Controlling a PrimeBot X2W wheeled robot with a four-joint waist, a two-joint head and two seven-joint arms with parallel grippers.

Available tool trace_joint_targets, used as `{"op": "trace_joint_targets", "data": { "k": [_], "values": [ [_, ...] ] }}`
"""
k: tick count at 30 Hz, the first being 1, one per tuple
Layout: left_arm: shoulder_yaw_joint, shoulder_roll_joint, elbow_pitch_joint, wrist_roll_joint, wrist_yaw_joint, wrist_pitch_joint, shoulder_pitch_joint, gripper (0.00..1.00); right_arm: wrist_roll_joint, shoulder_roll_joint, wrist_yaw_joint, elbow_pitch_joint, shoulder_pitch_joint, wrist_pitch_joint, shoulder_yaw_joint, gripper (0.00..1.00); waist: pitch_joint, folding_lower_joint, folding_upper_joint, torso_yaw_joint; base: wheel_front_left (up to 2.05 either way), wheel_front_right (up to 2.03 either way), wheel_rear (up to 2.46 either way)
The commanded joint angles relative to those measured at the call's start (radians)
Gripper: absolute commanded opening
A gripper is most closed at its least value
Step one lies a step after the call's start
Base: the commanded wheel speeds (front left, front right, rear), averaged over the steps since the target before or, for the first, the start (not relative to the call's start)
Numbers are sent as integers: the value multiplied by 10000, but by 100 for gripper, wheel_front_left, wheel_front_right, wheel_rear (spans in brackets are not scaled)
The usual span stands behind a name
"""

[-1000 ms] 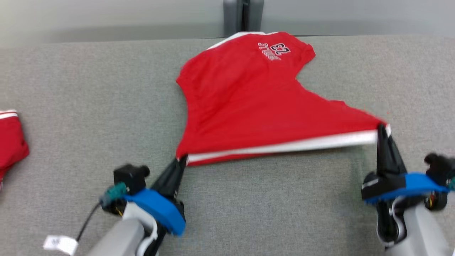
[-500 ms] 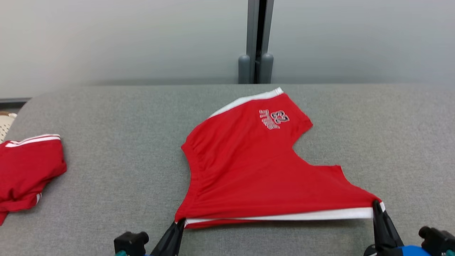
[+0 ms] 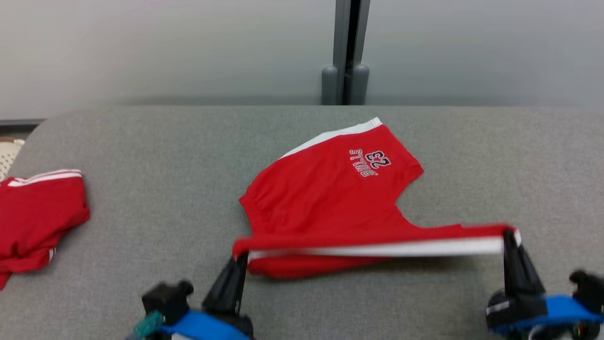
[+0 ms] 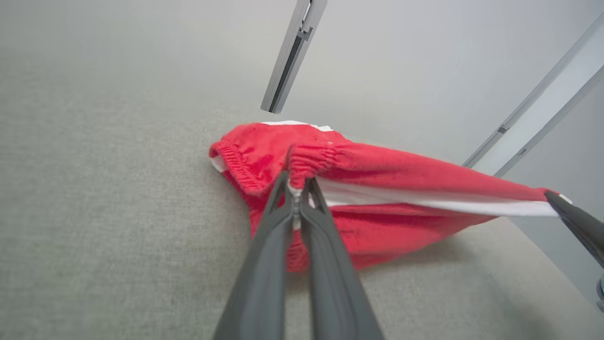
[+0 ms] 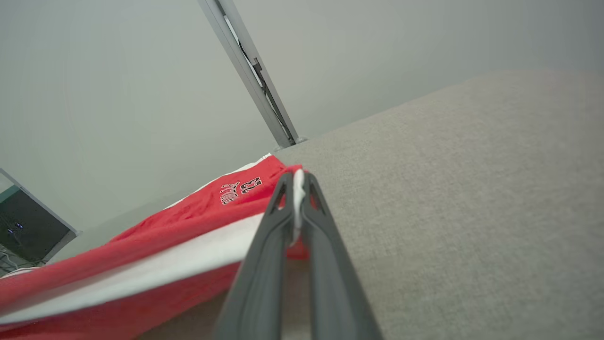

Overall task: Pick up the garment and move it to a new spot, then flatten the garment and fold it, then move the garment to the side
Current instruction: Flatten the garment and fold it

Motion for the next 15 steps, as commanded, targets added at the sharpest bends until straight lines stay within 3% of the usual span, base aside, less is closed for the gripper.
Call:
{"op": "trace_joint_targets", "data": {
  "k": [1, 15],
  "values": [
    [115, 12, -149, -72, 34, -53, -429, 0, 21, -72, -17, 63, -494, -56, -51, 0, 334, 1, 0, 203, 0, 0, 0],
    [-522, -285, 581, -467, 31, -49, -3842, 0, -1295, -701, -9, 2675, -6296, 141, 208, 0, 2623, 1, 0, 1214, 0, 0, 0]
  ]
}}
